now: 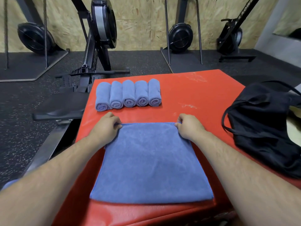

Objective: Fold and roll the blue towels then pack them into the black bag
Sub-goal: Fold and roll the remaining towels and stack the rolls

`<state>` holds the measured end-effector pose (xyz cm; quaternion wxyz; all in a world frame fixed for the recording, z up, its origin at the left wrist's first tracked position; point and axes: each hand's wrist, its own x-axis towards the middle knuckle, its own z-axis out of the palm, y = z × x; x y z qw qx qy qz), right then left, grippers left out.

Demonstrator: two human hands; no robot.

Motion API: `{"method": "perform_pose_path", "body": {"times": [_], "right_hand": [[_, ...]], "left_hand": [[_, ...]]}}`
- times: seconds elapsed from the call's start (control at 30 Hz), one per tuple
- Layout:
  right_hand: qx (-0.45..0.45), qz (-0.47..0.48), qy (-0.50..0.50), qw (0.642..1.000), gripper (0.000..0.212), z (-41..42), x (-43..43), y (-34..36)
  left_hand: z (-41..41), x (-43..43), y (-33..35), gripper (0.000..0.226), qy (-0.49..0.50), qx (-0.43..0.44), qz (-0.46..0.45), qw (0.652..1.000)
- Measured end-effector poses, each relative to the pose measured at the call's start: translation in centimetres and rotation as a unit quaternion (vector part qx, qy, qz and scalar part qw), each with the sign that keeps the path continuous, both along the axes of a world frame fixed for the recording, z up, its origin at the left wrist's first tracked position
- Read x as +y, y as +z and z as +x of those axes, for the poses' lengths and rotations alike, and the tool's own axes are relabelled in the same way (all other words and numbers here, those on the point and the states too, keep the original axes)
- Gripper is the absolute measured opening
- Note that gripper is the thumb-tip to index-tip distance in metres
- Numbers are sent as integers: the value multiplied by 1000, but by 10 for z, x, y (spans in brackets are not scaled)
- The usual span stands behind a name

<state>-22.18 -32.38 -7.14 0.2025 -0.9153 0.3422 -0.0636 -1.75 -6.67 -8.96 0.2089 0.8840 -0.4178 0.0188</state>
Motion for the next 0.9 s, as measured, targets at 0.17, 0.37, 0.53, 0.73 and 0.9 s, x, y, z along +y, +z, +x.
{"method": "perform_pose_path", "body": {"times": [0.17, 0.37, 0.53, 0.73, 0.9], "right_hand": [[-34, 0, 13, 999, 8, -3, 0, 4], [-148, 53, 4, 988, 10, -23, 0, 33], [-198, 72, 11, 977, 12, -45, 6, 60], [-225, 75, 20, 971, 12, -71, 15, 88], [-222, 52, 62, 972, 14, -97, 21, 116]], "left_hand": [[-12, 0, 11, 3, 44, -19, 15, 999], [-19, 13, 40, 14, 43, 66, -101, 992], [-30, 30, 64, 15, 51, 36, -145, 988], [-48, 47, 92, 18, 45, 34, -168, 984], [-65, 67, 115, 11, 44, 22, -190, 981]]}}
